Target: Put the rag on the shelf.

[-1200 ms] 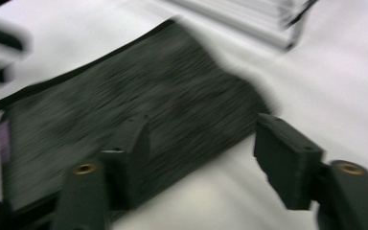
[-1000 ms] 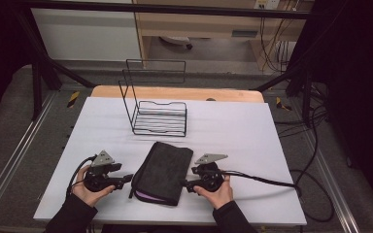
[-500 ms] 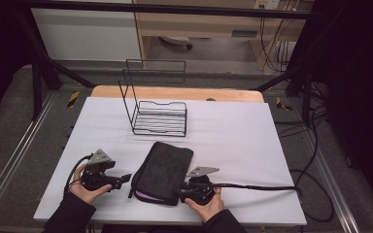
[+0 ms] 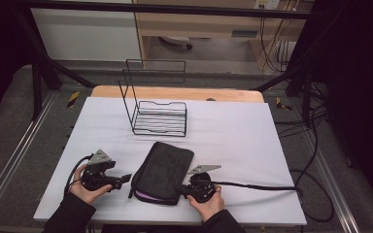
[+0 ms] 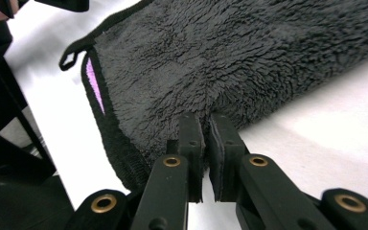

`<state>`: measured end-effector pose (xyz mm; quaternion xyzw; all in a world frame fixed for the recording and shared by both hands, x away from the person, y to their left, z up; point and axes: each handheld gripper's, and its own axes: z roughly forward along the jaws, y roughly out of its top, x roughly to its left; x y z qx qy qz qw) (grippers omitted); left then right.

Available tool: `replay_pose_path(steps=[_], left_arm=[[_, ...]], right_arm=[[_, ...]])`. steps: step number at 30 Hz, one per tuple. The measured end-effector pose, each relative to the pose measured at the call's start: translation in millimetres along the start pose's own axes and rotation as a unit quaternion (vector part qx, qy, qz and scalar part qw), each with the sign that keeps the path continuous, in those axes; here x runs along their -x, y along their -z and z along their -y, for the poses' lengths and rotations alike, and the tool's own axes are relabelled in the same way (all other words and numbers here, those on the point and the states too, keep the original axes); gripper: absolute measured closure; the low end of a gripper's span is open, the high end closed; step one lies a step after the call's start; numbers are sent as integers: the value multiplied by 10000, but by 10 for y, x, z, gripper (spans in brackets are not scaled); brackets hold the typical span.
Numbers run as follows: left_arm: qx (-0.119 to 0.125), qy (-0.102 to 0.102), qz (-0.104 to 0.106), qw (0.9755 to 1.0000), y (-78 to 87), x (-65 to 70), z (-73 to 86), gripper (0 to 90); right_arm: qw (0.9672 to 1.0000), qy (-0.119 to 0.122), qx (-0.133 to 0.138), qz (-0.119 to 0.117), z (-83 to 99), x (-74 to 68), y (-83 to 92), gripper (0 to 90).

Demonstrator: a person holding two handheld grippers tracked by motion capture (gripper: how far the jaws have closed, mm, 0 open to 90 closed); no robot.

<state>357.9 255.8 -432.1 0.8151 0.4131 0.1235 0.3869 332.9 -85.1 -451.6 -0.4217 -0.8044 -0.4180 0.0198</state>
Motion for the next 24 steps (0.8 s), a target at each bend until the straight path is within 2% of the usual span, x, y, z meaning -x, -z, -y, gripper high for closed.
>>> replay_pose_path(steps=[5,9,15,20,24], left_arm=[[-6,-5,44,10000,0,9,3,159],[-15,-40,119,9999,-2,54,-7,164],[4,-126,237,9996,-4,136,-24,171],[-7,-179,273,9995,-13,159,-27,170],[3,-212,280,9994,-18,156,-26,153]], right_arm=[[9999,88,-61,13,-58,43,131,866],[9992,263,-223,181,-93,89,201,869],[9973,356,-535,342,-120,275,352,869],[9965,424,-612,380,-110,390,408,865],[9965,513,-563,358,-74,401,384,816]])
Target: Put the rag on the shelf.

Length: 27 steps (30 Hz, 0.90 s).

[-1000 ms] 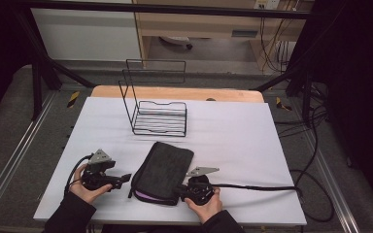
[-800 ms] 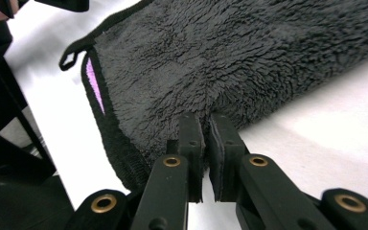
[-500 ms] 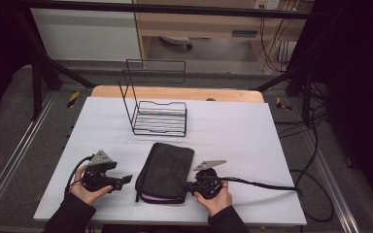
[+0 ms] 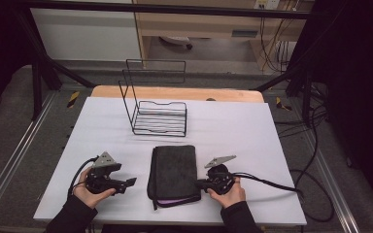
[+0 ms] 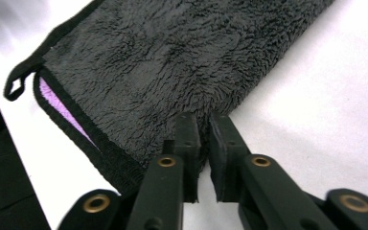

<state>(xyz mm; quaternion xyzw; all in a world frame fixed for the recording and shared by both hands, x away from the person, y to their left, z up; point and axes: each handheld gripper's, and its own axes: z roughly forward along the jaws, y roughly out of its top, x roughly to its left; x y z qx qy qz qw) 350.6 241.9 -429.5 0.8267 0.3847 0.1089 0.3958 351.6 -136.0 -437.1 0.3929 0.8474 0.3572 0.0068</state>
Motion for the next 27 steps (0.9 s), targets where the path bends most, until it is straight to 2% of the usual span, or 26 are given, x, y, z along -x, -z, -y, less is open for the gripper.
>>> replay_pose_path(steps=[3,5,7,9,11,13,20,24,27], left_arm=[[54,-46,31,10000,-9,-5,-10,127],[73,-67,70,9999,-20,-13,-26,94],[66,-61,117,9999,-35,-22,-53,50],[84,5,121,9999,-51,-30,-91,46],[87,34,136,9999,-68,-39,-134,42],[69,-5,61,10000,-81,-49,-182,36],[254,71,-58,9996,-140,-72,-455,49],[236,80,-254,9994,-282,-87,-653,100],[140,202,-312,9992,-470,-91,-770,148]], right_arm=[[9995,87,299,6,3,29,51,691],[9979,108,637,50,-1,73,91,555],[9966,140,809,89,-14,127,125,472],[9939,201,1060,225,-33,186,133,283],[9941,135,1051,235,-61,243,141,209],[9943,15,1049,186,-88,321,141,127],[9942,-38,1013,367,-110,474,127,77],[9934,-62,1074,405,-102,499,125,71],[9929,-75,1106,424,-83,504,120,70]])
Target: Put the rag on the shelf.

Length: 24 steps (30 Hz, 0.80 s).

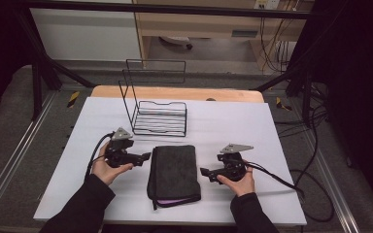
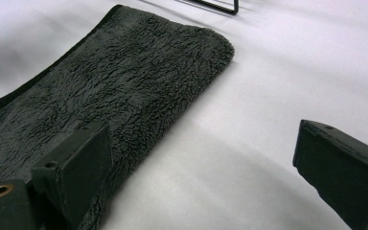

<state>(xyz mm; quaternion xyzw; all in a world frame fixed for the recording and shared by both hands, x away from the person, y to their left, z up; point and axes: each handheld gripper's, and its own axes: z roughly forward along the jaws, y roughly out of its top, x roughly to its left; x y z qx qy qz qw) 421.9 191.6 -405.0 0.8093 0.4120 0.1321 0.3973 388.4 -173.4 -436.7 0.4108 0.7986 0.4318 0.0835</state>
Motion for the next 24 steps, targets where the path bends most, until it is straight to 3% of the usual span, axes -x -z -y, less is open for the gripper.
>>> replay_pose_path(steps=[5,12,19,24], left_arm=[[-223,136,-54,9996,-297,36,-58,247],[-471,305,0,9984,-537,18,-44,465],[-535,363,206,9977,-621,5,-13,551],[-526,398,266,9975,-631,-9,-5,554]], right_arm=[[9999,-50,100,82,26,-23,-3,62],[9999,-64,89,44,30,-26,-17,57],[9999,-86,117,-9,5,-21,-32,50],[9999,23,108,-25,-67,-43,-77,24]])
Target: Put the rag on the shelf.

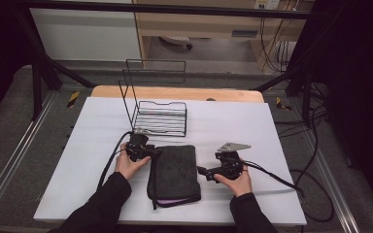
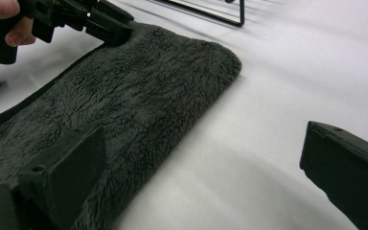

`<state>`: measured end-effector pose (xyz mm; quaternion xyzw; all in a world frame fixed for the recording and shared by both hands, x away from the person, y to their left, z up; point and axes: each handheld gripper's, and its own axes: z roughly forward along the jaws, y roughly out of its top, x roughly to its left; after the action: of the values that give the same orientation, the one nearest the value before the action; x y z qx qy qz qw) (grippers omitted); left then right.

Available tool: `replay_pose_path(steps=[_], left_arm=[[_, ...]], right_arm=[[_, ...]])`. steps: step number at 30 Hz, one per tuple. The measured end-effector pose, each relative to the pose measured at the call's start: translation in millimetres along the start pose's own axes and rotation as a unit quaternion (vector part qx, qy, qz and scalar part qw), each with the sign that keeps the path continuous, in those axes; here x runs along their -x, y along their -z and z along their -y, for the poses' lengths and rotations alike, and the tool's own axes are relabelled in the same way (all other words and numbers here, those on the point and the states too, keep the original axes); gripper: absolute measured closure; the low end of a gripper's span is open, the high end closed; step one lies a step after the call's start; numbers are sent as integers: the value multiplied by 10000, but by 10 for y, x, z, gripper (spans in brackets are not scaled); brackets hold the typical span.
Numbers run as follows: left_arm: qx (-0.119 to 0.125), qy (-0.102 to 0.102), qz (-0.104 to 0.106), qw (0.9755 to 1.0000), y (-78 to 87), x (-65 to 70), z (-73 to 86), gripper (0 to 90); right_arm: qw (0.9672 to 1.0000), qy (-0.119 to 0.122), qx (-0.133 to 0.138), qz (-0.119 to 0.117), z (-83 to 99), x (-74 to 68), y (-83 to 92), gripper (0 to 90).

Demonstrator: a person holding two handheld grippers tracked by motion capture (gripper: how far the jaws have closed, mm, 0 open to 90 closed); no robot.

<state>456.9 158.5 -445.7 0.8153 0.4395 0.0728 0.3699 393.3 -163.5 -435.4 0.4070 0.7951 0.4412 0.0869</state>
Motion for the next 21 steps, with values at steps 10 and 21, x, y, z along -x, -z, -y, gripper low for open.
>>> replay_pose_path(steps=[10,21], left_arm=[[-10,47,148,9999,5,34,8,714],[53,-110,159,9998,-7,35,33,728]], right_arm=[[10000,-4,-20,78,-250,-8,-283,120],[9989,-311,-213,286,-414,191,-683,394]])
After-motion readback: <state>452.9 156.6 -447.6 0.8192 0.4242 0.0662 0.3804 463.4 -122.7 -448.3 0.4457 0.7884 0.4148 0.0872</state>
